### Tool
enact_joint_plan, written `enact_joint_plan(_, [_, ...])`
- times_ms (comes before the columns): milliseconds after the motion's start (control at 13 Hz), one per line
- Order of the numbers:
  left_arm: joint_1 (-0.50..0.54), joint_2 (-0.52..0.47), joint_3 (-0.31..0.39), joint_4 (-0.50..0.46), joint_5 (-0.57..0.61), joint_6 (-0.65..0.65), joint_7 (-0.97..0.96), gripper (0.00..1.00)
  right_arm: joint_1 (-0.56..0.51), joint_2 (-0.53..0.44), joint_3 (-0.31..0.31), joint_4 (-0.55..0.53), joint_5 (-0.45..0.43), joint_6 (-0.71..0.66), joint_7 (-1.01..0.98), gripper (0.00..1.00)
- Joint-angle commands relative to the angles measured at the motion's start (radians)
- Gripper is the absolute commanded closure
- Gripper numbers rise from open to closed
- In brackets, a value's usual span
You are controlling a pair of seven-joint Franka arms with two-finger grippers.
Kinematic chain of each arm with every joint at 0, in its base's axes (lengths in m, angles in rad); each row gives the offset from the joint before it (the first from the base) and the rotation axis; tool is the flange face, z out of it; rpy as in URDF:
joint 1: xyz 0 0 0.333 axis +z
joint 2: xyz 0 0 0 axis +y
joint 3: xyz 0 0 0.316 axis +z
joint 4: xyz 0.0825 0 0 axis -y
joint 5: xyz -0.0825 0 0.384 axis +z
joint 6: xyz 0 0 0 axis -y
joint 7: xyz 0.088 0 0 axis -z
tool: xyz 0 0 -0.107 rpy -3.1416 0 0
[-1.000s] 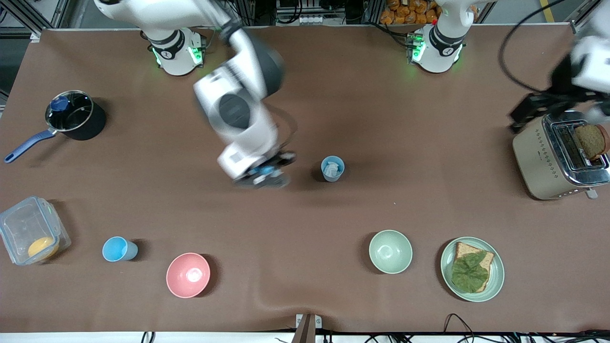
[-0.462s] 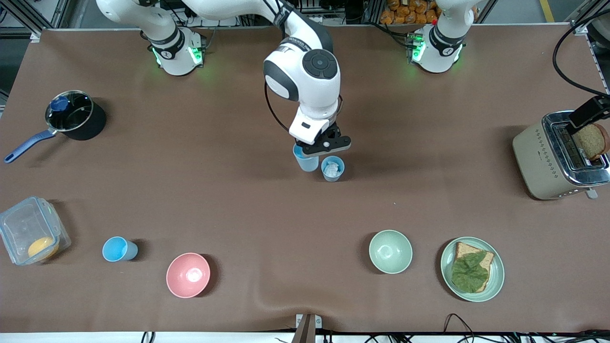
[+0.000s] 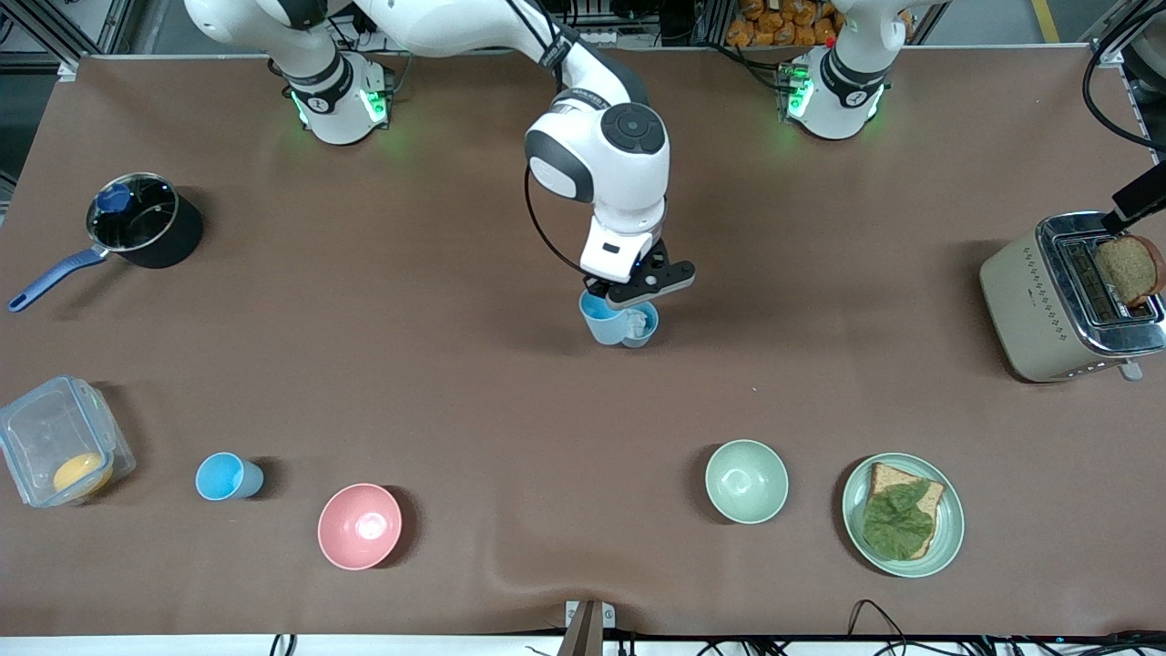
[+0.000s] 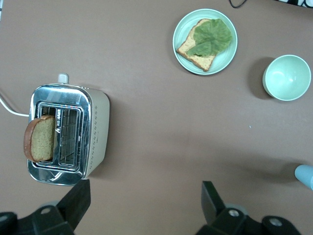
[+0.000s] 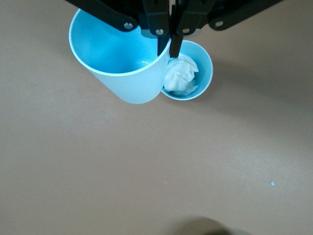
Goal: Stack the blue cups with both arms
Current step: 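Carry the held blue cup with the right gripper over the placed cup, then lower the cup into the placed cup and open the right gripper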
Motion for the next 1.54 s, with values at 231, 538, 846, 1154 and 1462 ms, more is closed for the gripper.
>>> enact_joint_plan(231, [-0.083, 0.03, 0.009, 0.053, 0.098, -0.018, 0.011, 0.0, 0.032, 0.047, -0.006, 0.049, -0.024, 0.019, 0.049, 1.0])
enact_joint_plan(538, [-0.097, 0.059, 0.015, 0.061, 0.081, -0.02, 0.012, 0.0, 0.054, 0.075, -0.009, 0.058, -0.03, 0.051, 0.093, 1.0])
enact_joint_plan(846, [-0.097, 0.042, 0.009, 0.054, 0.034, -0.075, 0.005, 0.0, 0.058, 0.075, -0.007, 0.059, -0.03, 0.05, 0.127, 1.0])
enact_joint_plan(1154, [-0.101, 0.043, 0.007, 0.051, 0.034, -0.095, -0.003, 0.0, 0.063, 0.068, -0.007, 0.059, -0.028, 0.044, 0.239, 0.0])
enact_joint_plan(1462, [-0.104, 0.042, 0.004, 0.053, 0.032, -0.095, 0.002, 0.0, 0.037, 0.035, -0.01, 0.061, -0.027, -0.054, 0.258, 0.0])
